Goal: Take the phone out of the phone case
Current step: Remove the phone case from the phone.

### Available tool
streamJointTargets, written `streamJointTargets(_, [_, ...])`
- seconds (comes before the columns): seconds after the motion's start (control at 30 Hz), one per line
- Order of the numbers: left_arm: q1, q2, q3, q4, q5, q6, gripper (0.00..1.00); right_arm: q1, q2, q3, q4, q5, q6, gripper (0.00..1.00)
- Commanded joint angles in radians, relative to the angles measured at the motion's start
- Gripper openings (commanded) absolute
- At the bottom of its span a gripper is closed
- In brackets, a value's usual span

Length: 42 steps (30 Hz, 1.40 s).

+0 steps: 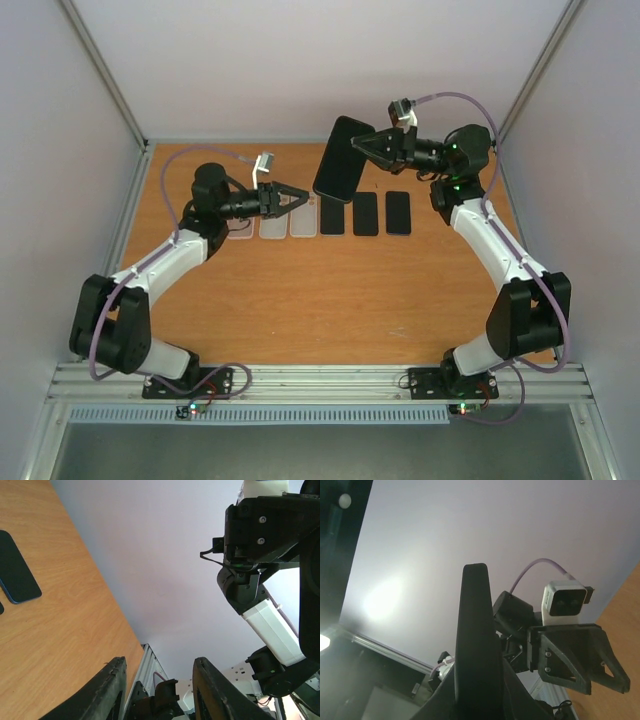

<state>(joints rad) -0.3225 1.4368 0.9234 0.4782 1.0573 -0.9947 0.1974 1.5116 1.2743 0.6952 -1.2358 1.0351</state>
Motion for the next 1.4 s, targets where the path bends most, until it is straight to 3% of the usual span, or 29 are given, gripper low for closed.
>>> streamJointTargets(0.0, [0.000,-0.018,0.007,0.082,0.017,-0.005,0.39,0.004,-0.039,0.039,0.038,-0.004,-0.002,0.01])
streamJointTargets(0.13, [-0.002,-0.047,0.024,0.182,0.086,-0.100,0.47,0.002,-0.039,0.043,-0.017,-0.021,-0.068,0.01])
streamJointTargets(0.43, [-0.029,-0.135,0.054,0.141,0.111,-0.093,0.55,0.004,-0.031,0.040,-0.051,-0.024,-0.104,0.01])
streamJointTargets(0.77, [-0.078,-0.117,0.107,-0.003,0.085,0.007,0.55,0.009,-0.035,0.040,-0.059,-0.025,-0.110,0.01])
streamJointTargets(1.37, [-0.035,-0.066,0.094,0.019,0.041,-0.038,0.49,0.025,-0.042,0.034,0.000,-0.033,-0.069,0.01])
